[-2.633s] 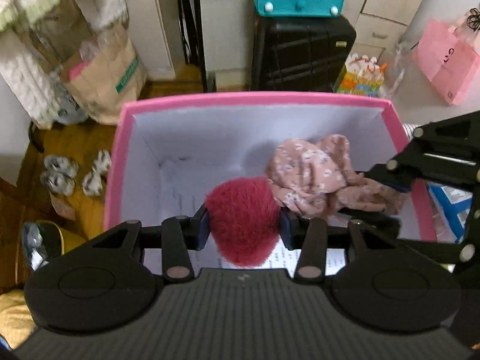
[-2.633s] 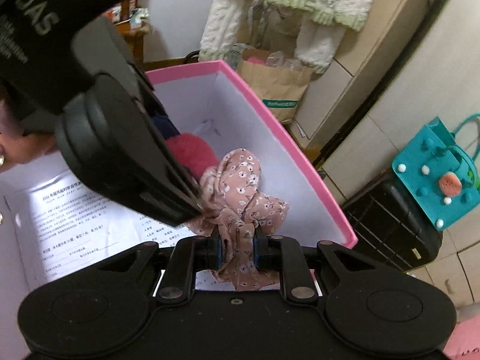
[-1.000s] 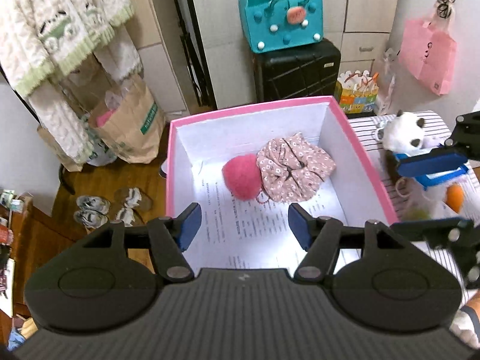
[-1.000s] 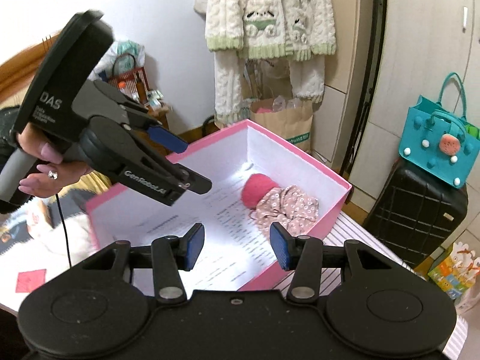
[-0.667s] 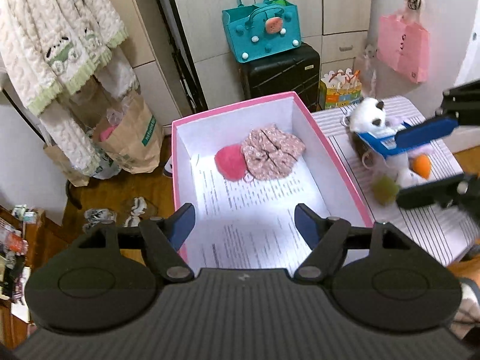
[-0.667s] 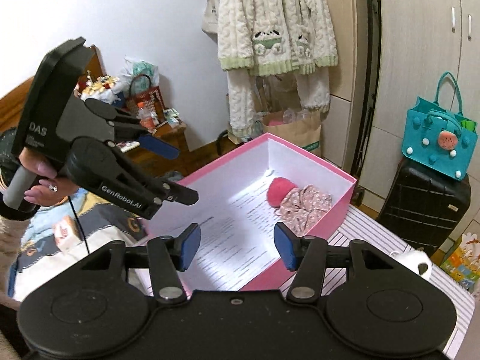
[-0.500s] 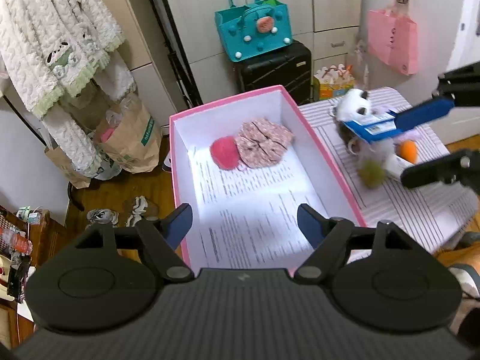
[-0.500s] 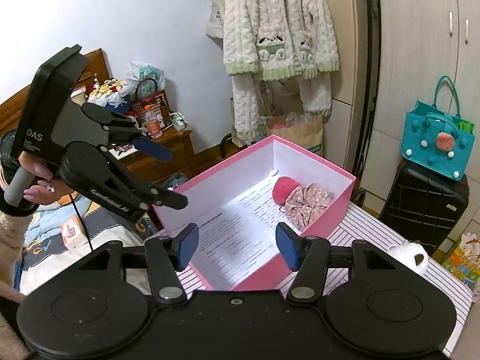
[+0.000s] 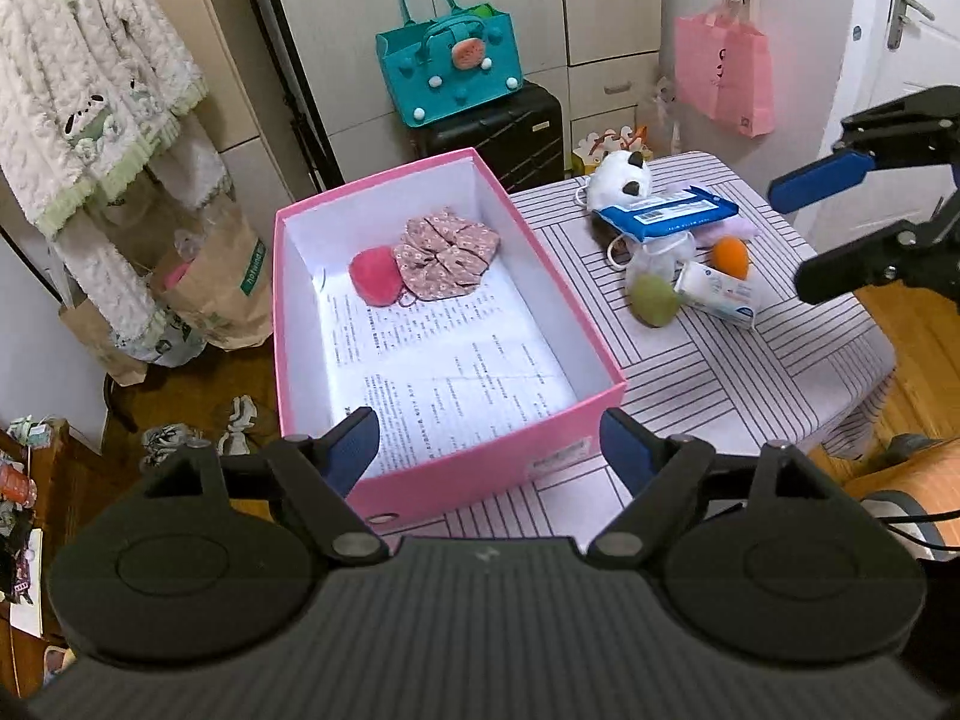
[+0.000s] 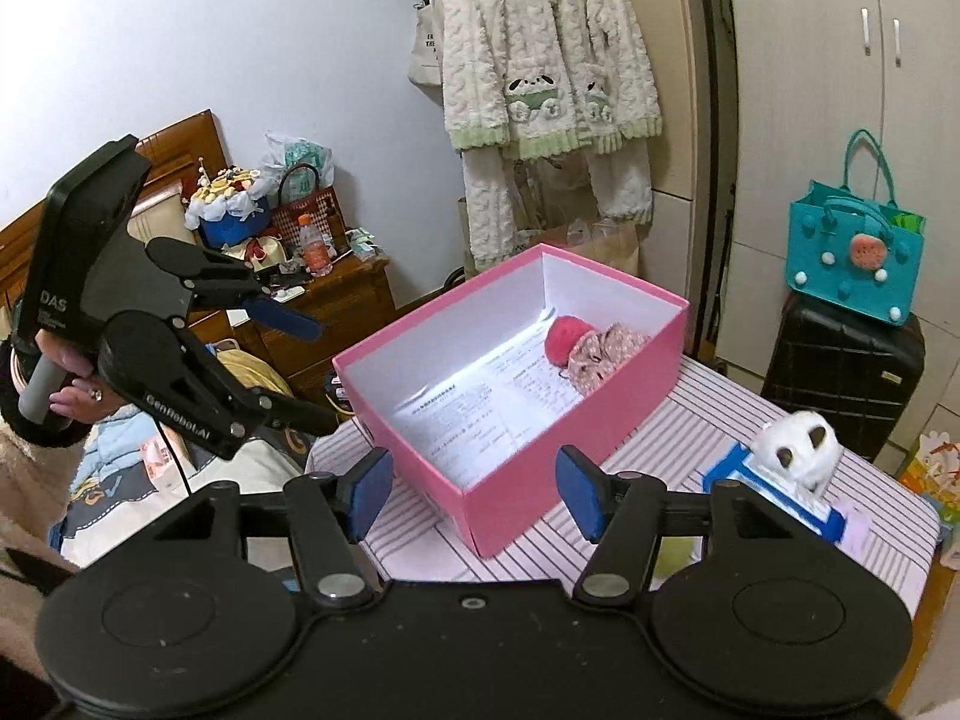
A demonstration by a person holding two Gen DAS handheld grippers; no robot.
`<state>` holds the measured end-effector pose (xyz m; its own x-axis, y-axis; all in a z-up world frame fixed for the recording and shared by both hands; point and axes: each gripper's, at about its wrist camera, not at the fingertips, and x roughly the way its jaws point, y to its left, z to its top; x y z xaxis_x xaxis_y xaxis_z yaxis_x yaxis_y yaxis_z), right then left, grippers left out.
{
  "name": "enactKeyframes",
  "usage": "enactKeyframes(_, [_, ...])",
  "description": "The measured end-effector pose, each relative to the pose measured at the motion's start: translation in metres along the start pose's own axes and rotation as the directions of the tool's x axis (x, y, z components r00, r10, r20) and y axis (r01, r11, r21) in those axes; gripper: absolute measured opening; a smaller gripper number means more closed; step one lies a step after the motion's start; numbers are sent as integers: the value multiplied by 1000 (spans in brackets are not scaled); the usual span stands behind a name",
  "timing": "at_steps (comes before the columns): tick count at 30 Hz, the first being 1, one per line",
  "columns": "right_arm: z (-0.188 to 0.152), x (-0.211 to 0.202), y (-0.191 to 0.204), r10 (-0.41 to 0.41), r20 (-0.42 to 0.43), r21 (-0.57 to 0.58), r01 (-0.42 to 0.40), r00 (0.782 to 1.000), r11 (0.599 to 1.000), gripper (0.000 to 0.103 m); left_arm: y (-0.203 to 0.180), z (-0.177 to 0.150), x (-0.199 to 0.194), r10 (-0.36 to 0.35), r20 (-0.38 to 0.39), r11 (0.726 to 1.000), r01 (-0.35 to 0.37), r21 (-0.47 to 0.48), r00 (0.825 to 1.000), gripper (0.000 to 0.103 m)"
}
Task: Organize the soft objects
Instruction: 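Move both grippers back toward the remaining items on the table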
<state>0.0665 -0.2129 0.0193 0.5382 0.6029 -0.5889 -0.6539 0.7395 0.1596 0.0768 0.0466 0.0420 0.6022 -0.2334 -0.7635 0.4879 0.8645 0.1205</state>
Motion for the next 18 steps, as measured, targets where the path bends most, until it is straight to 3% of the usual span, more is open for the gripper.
enactKeyframes(18, [-86,-15,-23,-52,-72,90,58,996,994,67,-65,-30,21,-73,-34,994,75,84,997,80])
